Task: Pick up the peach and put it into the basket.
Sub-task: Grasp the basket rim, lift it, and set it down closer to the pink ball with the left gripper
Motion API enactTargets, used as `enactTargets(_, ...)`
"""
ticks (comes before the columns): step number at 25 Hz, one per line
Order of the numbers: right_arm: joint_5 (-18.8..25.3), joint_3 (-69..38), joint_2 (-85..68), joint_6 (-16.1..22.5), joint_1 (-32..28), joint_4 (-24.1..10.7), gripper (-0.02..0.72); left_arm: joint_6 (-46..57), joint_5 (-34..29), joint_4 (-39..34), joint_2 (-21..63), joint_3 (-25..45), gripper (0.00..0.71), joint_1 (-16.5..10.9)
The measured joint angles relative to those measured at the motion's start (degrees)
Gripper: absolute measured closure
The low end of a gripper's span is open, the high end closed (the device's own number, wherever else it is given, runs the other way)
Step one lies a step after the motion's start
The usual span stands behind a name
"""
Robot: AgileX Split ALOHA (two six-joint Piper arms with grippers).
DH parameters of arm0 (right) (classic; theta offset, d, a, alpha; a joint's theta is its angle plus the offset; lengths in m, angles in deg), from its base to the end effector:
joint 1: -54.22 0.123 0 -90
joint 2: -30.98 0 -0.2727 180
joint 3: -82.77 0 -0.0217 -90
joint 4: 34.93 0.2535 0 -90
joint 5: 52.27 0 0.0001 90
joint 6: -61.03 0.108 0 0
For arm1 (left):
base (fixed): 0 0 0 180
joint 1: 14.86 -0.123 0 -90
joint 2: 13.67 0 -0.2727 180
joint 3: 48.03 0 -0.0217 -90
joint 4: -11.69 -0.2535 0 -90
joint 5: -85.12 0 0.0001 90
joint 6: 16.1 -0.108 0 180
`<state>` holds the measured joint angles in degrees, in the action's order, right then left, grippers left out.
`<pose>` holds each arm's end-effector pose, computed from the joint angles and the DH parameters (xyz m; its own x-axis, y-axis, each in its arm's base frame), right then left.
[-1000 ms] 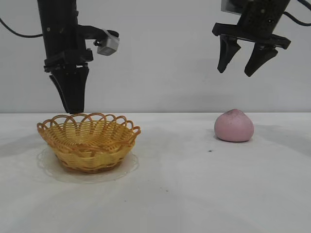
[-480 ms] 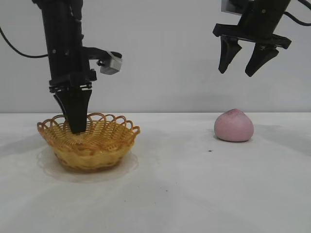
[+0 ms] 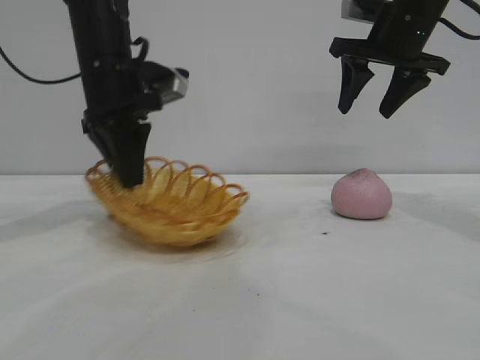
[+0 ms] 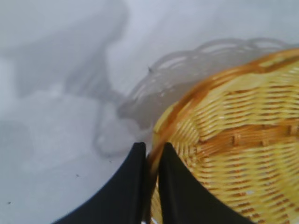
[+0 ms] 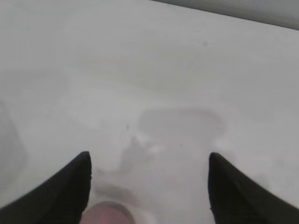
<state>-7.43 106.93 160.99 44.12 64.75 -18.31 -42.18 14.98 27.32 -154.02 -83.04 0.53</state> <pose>0.4667 0.1089 0.1923 -0.8195 -0.2385 -0.5211 -0.3519 0.9271 0.1292 0.4455 -0.1510 0.1468 -0.8001 0.5741 -0.1741 0.5996 0.7738 -0.2041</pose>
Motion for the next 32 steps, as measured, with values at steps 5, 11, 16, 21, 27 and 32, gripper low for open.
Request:
enactTargets(5,0.0,0.0,0.0,0.0,0.0,-0.3,0.263,13.8,0.1,6.9,3.2,-0.3,0.71,-3.1)
enactTargets(11,0.0,0.0,0.0,0.0,0.0,-0.4,0.263,20.6,0.0,10.8,6.3,0.4,0.71,-3.4)
enactTargets(16,0.0,0.0,0.0,0.0,0.0,-0.4,0.263,21.5,0.1,15.0,9.3,8.1,0.71,-3.4)
enactTargets(21,0.0,0.0,0.0,0.0,0.0,-0.2,0.263,21.3,7.9,17.9,13.7,20.9,0.71,-3.4)
enactTargets(27,0.0,0.0,0.0,0.0,0.0,-0.2,0.263,14.9,22.3,30.0,15.5,33.5,0.71,-2.3)
enactTargets(32,0.0,0.0,0.0,0.0,0.0,-0.1,0.263,12.3,26.0,31.8,14.4,36.2,0.71,-0.9)
